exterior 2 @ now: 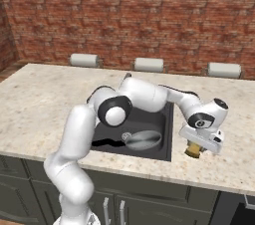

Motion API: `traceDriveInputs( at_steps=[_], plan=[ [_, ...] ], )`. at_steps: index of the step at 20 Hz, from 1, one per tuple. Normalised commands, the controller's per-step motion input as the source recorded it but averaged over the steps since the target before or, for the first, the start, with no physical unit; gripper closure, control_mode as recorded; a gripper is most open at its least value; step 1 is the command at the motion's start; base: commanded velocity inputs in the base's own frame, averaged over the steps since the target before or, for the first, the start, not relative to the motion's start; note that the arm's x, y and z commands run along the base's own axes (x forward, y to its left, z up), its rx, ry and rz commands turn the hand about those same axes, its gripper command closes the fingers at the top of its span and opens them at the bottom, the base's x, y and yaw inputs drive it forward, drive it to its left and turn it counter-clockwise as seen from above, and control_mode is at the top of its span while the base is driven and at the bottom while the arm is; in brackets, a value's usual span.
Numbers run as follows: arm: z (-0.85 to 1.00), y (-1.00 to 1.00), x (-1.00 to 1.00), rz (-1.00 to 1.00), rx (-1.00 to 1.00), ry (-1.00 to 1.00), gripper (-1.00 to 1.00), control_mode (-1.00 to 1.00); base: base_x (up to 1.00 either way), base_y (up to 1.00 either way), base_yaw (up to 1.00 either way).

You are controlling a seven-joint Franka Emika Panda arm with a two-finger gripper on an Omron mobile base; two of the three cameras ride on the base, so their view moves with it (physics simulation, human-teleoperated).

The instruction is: Pick the pan and sponge and place them into the sink. Then turn on the water.

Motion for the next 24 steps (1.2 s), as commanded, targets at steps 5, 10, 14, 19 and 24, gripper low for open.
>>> traceDriveInputs(
  at_steps=[5, 10, 14, 19, 24],
  plan=[
    [0.39, 1.00, -0.09, 0.22, -0.20, -0.01, 1.00, -1.00, 0.00, 0.00, 0.00],
    [0.42, 1.00, 0.00, 0.23, -0.13, -0.01, 1.00, -1.00, 0.00, 0.00, 0.00],
    [0.09, 1.00, 0.06, 0.26, -0.05, -0.03, 1.00, -1.00, 0.00, 0.00, 0.00],
    [0.00, 0.72, 0.08, 0.27, 0.00, -0.03, 1.00, -1.00, 0.00, 0.00, 0.00],
    [-0.03, 0.27, 0.74, 0.23, 0.00, 0.04, 1.00, -1.00, 0.00, 0.00, 0.00]
  ],
)
